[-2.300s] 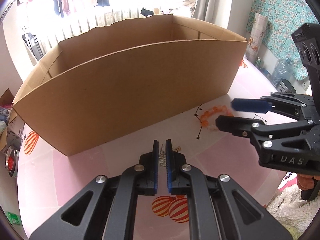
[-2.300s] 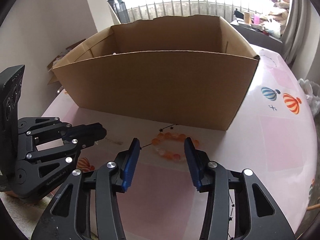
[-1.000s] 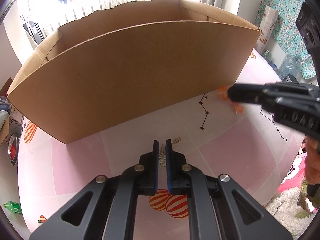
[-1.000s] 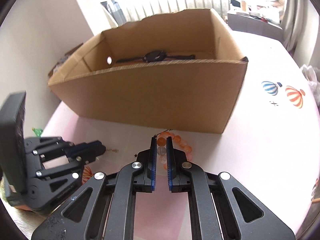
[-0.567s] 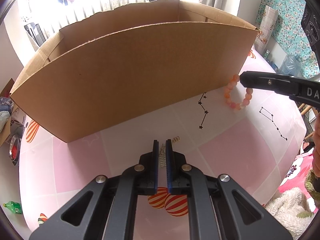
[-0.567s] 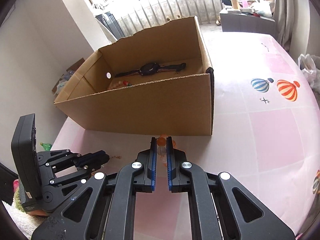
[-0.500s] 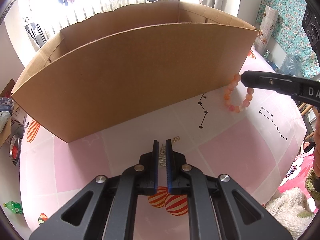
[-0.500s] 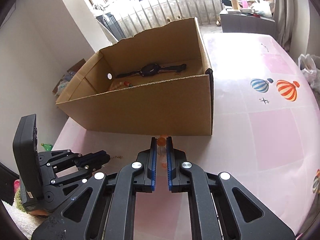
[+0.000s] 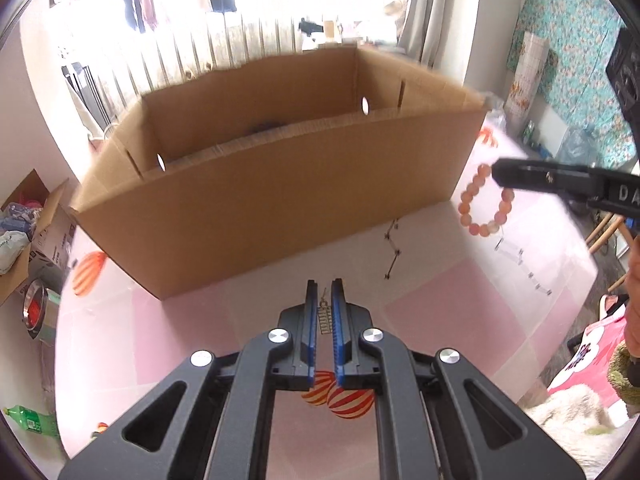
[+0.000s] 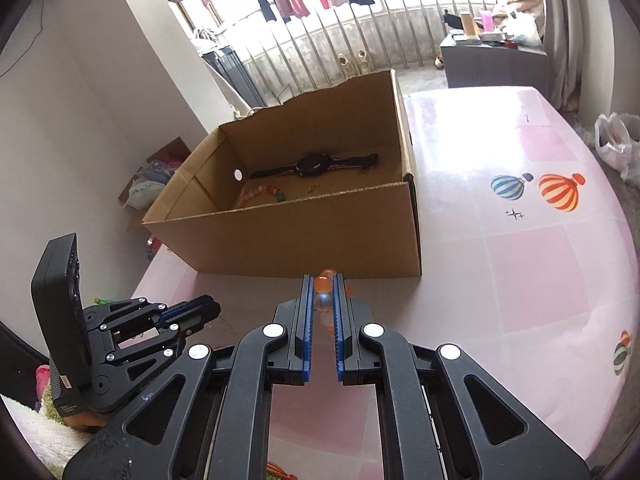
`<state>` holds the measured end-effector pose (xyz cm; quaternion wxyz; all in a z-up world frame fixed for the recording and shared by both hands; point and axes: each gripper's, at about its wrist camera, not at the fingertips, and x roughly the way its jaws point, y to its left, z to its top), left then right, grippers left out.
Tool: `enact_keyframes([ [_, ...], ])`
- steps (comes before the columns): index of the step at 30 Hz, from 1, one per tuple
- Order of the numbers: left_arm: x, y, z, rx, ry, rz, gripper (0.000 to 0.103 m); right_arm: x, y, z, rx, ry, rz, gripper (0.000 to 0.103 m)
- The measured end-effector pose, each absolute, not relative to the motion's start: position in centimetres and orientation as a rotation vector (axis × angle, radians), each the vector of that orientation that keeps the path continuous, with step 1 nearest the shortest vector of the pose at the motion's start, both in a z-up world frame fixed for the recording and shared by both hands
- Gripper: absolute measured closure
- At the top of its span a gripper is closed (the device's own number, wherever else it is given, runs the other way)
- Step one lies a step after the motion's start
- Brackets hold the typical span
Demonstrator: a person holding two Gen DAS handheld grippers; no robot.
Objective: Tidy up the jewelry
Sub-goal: 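Lift the bracelet with the right gripper over the box while the left gripper carries the chain there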
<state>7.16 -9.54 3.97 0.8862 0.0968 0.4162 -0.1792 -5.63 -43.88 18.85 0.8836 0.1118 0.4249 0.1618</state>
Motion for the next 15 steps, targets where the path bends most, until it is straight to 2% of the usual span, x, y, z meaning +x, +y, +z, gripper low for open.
enact_keyframes([
  [10, 7.8, -6.6, 14.0, 0.093, 0.658, -0.485, 0.097, -5.7, -45.2, 27.0, 0.249, 0.667, 0.414, 0.096],
  [15, 11.5, -6.8, 15.5, 0.111, 0.642, -0.484, 0.097, -2.5, -45.7, 28.4, 0.277, 0.648, 0.453, 0.096],
])
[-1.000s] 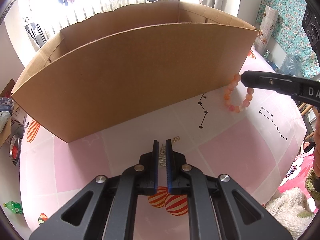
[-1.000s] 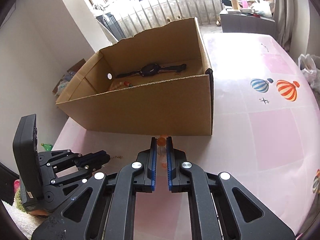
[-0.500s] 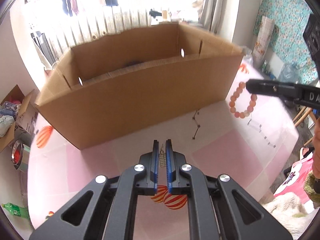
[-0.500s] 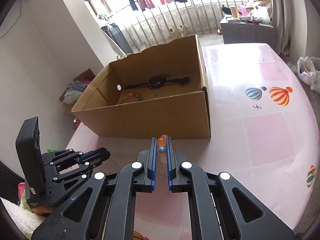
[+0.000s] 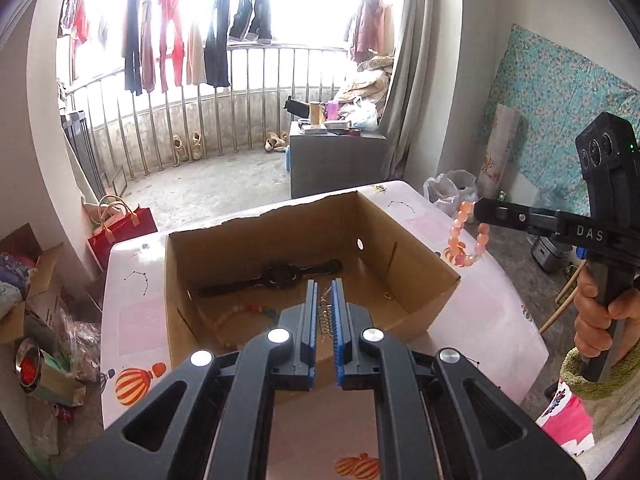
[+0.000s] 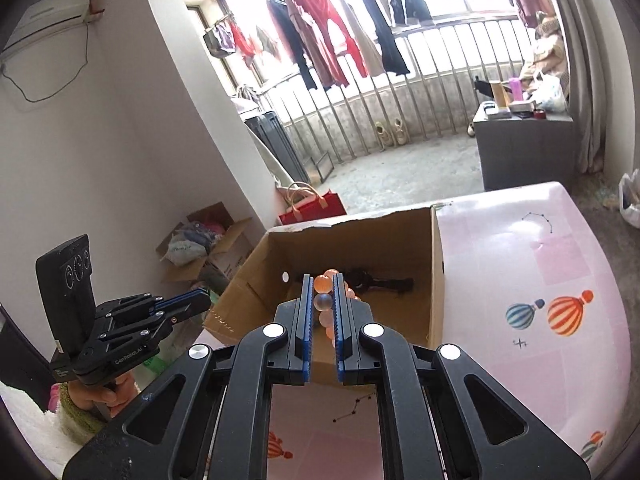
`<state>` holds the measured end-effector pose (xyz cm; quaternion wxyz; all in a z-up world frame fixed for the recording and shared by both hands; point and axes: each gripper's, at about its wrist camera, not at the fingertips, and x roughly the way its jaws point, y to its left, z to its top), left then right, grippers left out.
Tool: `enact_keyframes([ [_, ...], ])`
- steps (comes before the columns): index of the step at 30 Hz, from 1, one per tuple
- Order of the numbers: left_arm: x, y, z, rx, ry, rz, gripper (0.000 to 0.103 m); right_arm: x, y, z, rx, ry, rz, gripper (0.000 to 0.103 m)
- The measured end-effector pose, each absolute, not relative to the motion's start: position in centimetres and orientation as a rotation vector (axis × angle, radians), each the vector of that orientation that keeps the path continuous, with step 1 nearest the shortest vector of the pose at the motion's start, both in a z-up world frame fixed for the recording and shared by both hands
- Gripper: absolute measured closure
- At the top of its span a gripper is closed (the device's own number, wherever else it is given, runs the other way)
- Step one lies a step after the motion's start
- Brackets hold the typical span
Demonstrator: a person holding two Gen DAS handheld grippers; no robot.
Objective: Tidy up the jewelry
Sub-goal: 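Lift the bracelet with the right gripper over the box while the left gripper carries the chain there, then open the right gripper to drop the bracelet while the left gripper releases the chain into the box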
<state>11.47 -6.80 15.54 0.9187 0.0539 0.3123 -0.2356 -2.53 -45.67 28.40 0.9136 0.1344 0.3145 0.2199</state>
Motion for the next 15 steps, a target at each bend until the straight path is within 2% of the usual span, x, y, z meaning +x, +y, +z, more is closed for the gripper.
enact_keyframes([
  [9, 21.2, -7.8, 9.5, 0.039, 0.99, -0.521, 0.096, 5.3, -44.3, 24.4, 0.309, 0.815, 0.49, 0.096],
  [15, 23.3, -7.9, 6.7, 0.084, 1.107, -0.475, 0.095, 8.0, -43.9, 23.4, 0.303, 0.875, 0.491, 0.096],
])
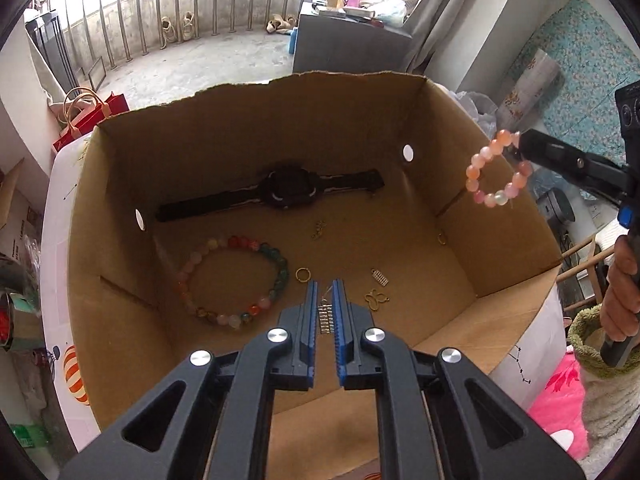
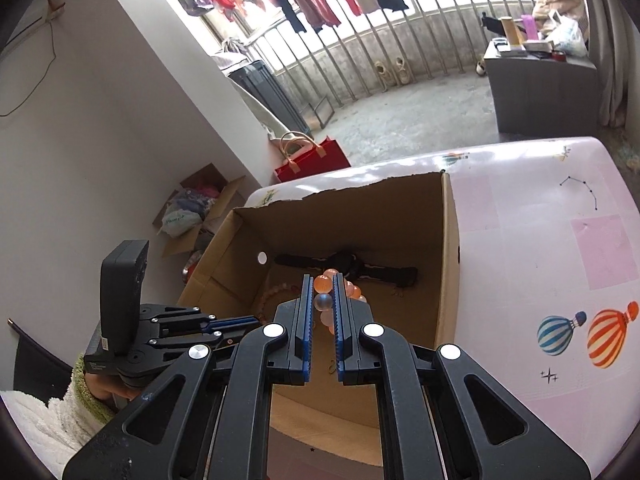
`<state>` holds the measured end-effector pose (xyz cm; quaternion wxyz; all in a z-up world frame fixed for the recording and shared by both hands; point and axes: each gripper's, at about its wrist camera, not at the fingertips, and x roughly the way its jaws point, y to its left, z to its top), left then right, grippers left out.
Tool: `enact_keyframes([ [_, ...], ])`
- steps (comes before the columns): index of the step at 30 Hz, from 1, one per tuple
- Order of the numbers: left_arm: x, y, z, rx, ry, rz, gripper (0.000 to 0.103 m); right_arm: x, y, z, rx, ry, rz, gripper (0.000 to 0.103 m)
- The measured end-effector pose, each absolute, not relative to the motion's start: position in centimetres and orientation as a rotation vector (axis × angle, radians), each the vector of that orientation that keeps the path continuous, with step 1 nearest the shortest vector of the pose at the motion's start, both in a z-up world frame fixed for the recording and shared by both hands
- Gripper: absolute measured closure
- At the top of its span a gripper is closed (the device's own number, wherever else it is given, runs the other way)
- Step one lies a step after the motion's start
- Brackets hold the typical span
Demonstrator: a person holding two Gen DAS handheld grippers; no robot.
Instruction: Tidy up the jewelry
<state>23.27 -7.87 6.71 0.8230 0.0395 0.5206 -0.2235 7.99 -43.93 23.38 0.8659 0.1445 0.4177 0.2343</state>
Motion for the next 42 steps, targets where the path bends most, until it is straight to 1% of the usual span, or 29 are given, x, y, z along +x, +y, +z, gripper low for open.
enact_keyframes([
  [3, 23.6, -8.1, 6.2, 0.091, 1.13, -0.48, 0.093, 8.4, -44.1, 23.5, 0.304, 0.883, 0.497, 0.096],
  [5, 23.7, -7.9, 5.9, 0.091, 1.144, -0.471, 0.083, 8.8, -44.0, 23.5, 0.308, 0.888, 0.493, 0.096],
  [6, 23.7, -7.8, 5.8, 0.09, 1.147, -0.467, 0.082, 8.7, -44.0, 23.6, 0.308, 0.892, 0.491, 0.096],
  [10, 23.5, -7.2, 6.1, 0.078, 1.127, -0.458, 0.079, 8.8, -43.7, 23.7, 0.323, 0.909, 0.501, 0.096],
  [12, 23.0, -6.7, 6.9, 0.065, 1.087, -0.454, 0.073, 9.3, -43.6, 23.4, 0.331, 0.93, 0.515, 0.096],
  [15, 21.9, -6.0, 8.4, 0.07, 0.992, -0.419, 0.05, 10.1, -42.7, 22.8, 0.319, 0.993, 0.54, 0.096],
  [17, 21.0, -5.4, 9.5, 0.068, 0.929, -0.384, 0.041, 10.8, -41.8, 22.1, 0.299, 1.058, 0.559, 0.096],
  [19, 20.2, -4.6, 10.1, 0.053, 0.892, -0.361, 0.036, 11.6, -40.6, 21.3, 0.254, 1.122, 0.566, 0.096],
  [26, 18.1, -2.4, 11.5, -0.014, 0.804, -0.286, 0.024, 13.6, -36.8, 18.1, 0.08, 1.305, 0.528, 0.095],
  [27, 17.9, -2.2, 11.6, -0.017, 0.797, -0.274, 0.023, 13.7, -36.3, 17.9, 0.029, 1.315, 0.498, 0.095],
  [28, 17.7, -1.9, 11.7, -0.02, 0.792, -0.262, 0.023, 13.6, -36.0, 17.6, -0.017, 1.319, 0.469, 0.091],
  [31, 17.2, -0.8, 11.9, -0.035, 0.78, -0.239, 0.021, 13.2, -35.8, 17.3, -0.083, 1.335, 0.432, 0.088],
  [32, 17.1, -0.4, 12.0, -0.04, 0.778, -0.234, 0.021, 13.0, -35.9, 17.7, -0.101, 1.324, 0.415, 0.088],
  [35, 17.2, 0.2, 11.9, -0.052, 0.778, -0.214, 0.02, 11.7, -36.6, 19.7, -0.144, 1.24, 0.365, 0.082],
  [38, 17.2, 1.1, 11.8, -0.072, 0.779, -0.198, 0.02, 10.1, -38.7, 22.7, -0.071, 1.142, 0.355, 0.077],
  [40, 17.1, 1.8, 11.6, -0.099, 0.781, -0.184, 0.019, 9.1, -41.0, 24.6, 0.004, 1.059, 0.328, 0.064],
  [42, 17.2, 2.4, 11.2, -0.14, 0.789, -0.177, 0.018, 7.7, -43.2, 25.7, 0.064, 0.991, 0.275, 0.058],
])
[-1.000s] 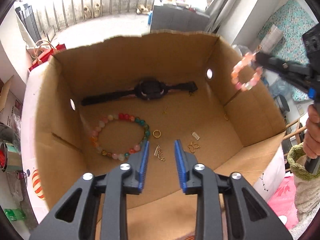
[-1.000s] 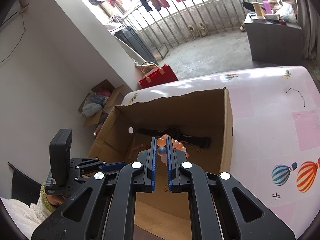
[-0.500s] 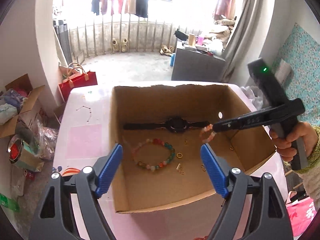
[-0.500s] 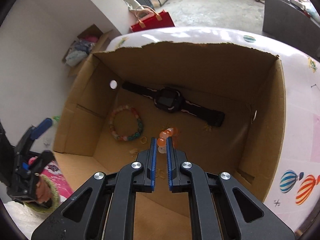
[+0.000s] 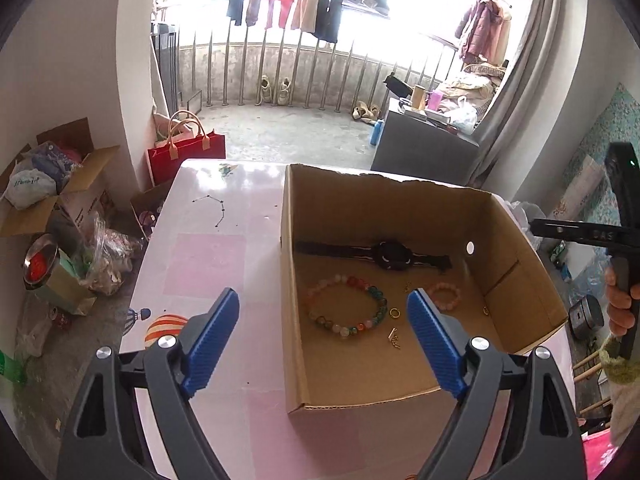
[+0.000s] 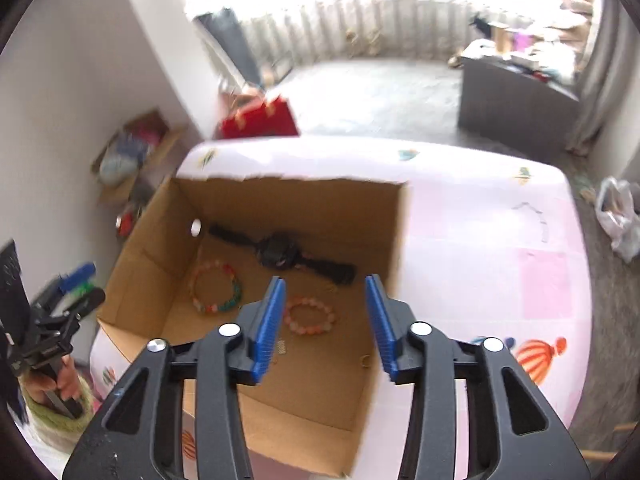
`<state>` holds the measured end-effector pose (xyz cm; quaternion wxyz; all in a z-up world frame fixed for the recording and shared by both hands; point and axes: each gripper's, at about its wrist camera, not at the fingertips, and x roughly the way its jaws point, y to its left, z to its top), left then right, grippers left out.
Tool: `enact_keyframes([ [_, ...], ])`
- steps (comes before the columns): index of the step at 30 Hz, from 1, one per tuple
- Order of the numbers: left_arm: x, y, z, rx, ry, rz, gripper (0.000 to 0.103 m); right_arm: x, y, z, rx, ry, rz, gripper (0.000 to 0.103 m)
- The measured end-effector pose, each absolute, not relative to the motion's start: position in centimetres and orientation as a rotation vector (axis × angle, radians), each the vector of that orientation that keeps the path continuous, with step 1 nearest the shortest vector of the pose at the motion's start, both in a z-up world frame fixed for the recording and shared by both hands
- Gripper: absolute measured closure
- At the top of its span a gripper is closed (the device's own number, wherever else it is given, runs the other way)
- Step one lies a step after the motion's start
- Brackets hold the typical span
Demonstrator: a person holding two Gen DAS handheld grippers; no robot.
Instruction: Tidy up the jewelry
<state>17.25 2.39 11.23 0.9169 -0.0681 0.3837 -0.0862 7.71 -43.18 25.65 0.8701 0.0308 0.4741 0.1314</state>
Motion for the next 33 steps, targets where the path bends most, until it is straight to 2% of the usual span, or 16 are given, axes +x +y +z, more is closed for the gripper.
enact_keyframes([
  [2, 17.5, 3.2, 10.6, -0.203, 0.805, -0.177, 0.016, 6.3, -45.6, 25.4, 0.151, 0.959, 0.216, 0.053],
  [4, 18.0, 3.9, 9.7, -0.285, 0.837, -0.191, 0.016, 5.4, -47.3, 23.8, 0.244, 0.988, 0.2, 0.052],
  [10, 19.6, 4.0, 6.9, -0.515, 0.967, -0.315, 0.015, 4.8, -48.2, 16.8, 0.485, 1.203, 0.306, 0.051],
  [16, 18.1, 2.2, 7.9, -0.453, 0.957, -0.273, 0.015, 4.3, -45.7, 18.4, 0.324, 1.181, 0.232, 0.05],
  [33, 9.1, 2.1, 7.4, -0.455, 0.911, -0.317, 0.015, -3.4, -46.8, 19.1, 0.388, 1.128, 0.207, 0.049],
])
